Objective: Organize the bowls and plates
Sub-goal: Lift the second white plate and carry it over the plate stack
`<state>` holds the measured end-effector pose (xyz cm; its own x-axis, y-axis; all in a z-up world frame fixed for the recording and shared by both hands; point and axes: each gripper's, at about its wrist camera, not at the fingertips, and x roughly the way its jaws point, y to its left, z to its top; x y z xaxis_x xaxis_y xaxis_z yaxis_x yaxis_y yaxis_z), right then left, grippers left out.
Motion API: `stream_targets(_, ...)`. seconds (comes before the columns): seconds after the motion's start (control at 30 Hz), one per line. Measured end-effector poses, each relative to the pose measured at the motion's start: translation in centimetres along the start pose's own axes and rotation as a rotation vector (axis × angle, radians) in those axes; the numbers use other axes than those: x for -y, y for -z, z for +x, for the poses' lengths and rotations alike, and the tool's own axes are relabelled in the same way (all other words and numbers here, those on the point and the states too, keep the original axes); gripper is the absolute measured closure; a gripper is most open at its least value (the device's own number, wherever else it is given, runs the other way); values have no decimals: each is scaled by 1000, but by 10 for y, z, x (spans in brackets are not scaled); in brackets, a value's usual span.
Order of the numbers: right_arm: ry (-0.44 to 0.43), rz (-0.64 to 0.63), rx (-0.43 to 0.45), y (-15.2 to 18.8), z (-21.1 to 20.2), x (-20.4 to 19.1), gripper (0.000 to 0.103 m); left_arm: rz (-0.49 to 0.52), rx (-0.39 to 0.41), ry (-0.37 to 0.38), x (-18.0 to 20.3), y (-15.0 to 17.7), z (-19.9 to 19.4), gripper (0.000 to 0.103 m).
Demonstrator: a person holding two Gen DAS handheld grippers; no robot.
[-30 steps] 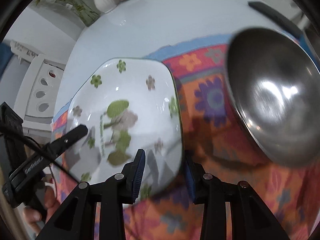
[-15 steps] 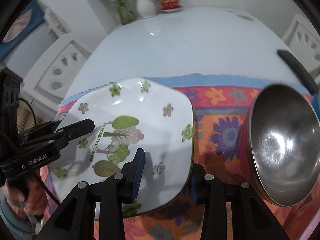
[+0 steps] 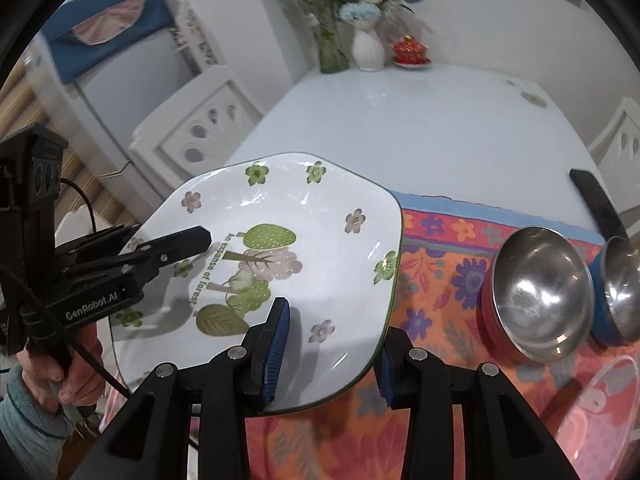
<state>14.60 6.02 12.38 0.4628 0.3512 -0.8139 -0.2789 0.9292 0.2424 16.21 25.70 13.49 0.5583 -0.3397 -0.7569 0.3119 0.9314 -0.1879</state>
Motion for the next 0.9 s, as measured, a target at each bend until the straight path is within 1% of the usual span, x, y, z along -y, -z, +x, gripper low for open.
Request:
stream_targets(0.1, -13, -10, 7, 15, -26, -15, 66, -14, 28, 0, 11, 14, -30, 67)
stream_targets(0.17, -19, -11, 3, 32, -46, -24, 66, -20, 36, 0, 20, 28, -48, 67)
stream_targets(0.3, -17, -26, -9, 65, -73, -40, 66, -9, 25, -2, 35, 59, -75, 67)
stream_targets(0.37, -21, -22, -30, 88, -83, -48, 66, -5, 9, -3, 42, 79, -86, 67)
stream_targets(0.4, -22, -20, -37, 95, -86, -51, 66, -8, -1, -1, 44, 90, -91, 67)
stream_targets(0.63, -32, -21, -123, 169, -97, -77, 66, -55, -86, 18, 46, 163, -113, 67)
stream_targets(0.8, -42, -22, -182, 206, -95, -88, 66, -74, -145, 17, 48, 206, -119, 67)
stream_targets(0.9, -46, -24, -210, 219, -91, -92, 66, -84, -175, 21, 46, 224, -119, 67)
